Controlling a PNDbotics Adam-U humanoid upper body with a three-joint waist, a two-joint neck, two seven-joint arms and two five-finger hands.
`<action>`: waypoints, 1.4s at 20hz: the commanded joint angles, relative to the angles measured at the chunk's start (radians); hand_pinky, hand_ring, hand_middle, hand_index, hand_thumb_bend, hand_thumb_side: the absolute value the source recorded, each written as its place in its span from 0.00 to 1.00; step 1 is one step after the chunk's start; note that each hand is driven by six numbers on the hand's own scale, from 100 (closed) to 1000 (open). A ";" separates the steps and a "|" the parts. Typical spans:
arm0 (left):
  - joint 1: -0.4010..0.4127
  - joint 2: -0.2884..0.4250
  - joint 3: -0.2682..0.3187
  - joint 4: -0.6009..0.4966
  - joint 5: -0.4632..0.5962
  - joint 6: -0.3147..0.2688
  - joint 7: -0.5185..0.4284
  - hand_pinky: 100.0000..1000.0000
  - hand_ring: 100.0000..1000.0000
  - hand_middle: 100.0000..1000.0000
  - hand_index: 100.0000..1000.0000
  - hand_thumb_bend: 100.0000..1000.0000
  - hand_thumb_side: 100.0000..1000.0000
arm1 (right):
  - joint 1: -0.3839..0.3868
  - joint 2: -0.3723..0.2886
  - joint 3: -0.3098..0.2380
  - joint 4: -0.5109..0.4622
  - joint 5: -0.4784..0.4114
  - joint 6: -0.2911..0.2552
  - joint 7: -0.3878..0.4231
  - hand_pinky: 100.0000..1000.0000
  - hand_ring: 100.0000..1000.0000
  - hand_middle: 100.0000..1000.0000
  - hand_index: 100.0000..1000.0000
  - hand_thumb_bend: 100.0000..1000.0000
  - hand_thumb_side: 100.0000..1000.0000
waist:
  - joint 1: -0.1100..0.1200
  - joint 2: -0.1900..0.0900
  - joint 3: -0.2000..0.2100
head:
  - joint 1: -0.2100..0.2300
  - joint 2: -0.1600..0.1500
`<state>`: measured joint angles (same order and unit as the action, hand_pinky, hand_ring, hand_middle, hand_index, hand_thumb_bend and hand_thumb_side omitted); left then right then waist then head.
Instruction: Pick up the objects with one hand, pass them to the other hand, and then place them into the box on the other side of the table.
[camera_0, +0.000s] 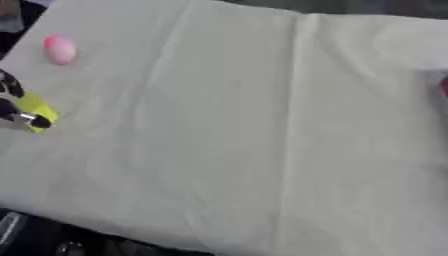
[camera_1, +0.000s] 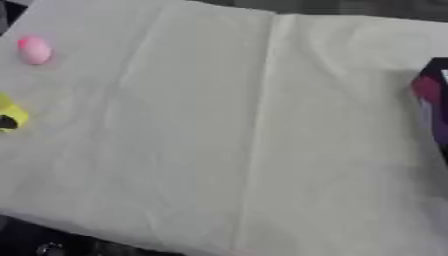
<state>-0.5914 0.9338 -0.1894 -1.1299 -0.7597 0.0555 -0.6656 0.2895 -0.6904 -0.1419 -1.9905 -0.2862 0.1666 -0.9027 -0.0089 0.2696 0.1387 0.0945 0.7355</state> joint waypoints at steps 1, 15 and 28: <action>-0.023 0.018 0.002 0.011 -0.027 0.002 0.018 0.84 0.84 0.74 0.72 0.83 0.59 | -0.004 -0.014 -0.005 -0.009 0.007 0.008 -0.004 0.59 0.66 0.66 0.75 0.83 0.16 | -0.010 0.002 0.000 | 0.001 -0.012; -0.034 -0.009 -0.005 0.032 -0.019 0.035 0.048 0.83 0.82 0.70 0.66 0.52 0.36 | -0.003 -0.004 -0.003 -0.009 0.007 0.019 -0.004 0.60 0.66 0.66 0.75 0.81 0.14 | -0.008 0.002 -0.006 | 0.003 -0.012; -0.032 -0.006 -0.007 0.023 -0.011 0.046 0.025 0.81 0.77 0.62 0.52 0.40 0.09 | 0.000 0.002 -0.006 -0.009 0.008 0.026 -0.004 0.60 0.66 0.66 0.76 0.81 0.14 | -0.006 0.001 -0.009 | 0.004 -0.009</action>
<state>-0.6170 0.8950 -0.2009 -1.1022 -0.7665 0.1004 -0.6360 0.2899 -0.6730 -0.1396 -1.9905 -0.2852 0.1849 -0.9008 -0.0089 0.2696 0.1301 0.0958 0.7355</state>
